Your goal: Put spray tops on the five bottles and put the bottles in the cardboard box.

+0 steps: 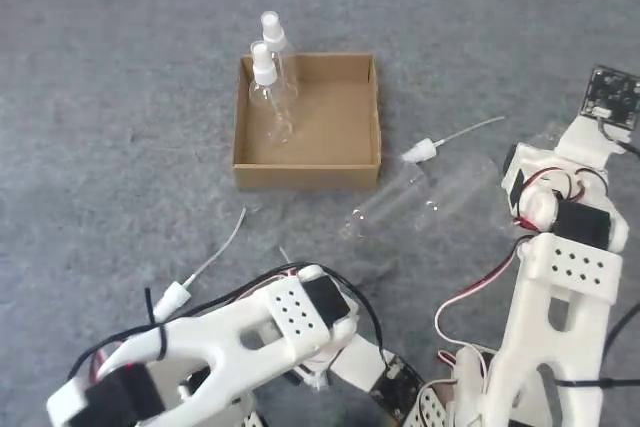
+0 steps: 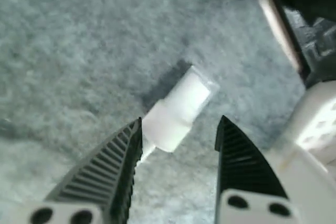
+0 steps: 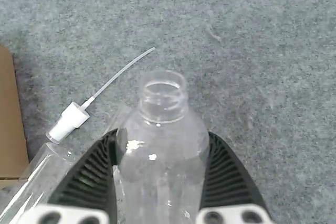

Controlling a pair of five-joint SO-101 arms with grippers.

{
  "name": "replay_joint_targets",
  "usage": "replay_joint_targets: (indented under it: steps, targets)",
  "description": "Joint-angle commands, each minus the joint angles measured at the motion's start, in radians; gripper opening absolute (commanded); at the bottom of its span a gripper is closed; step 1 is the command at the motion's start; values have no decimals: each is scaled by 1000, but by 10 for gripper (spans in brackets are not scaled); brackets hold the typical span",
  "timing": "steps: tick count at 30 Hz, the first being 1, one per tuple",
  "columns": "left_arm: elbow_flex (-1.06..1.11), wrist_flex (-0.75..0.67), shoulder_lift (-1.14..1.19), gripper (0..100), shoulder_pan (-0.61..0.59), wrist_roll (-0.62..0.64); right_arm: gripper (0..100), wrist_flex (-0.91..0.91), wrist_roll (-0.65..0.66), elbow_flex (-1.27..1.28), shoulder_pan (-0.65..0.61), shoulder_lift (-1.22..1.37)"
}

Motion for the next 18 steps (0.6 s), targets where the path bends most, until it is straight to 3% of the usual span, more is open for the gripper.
replay_joint_targets:
  steps: [1,5,12,18]
  targets:
    - [-45,-87,48,209,5,-2,7,-27,-5,-15,4,-33]
    - [-54,-123,100,206,5,95,7,-27,-5,-15,4,-33]
    - [-47,-120,97,80,3,112,7,-27,-3,-15,4,-33]
    - [-61,-80,97,39,-2,170,7,-27,-3,-14,4,-33]
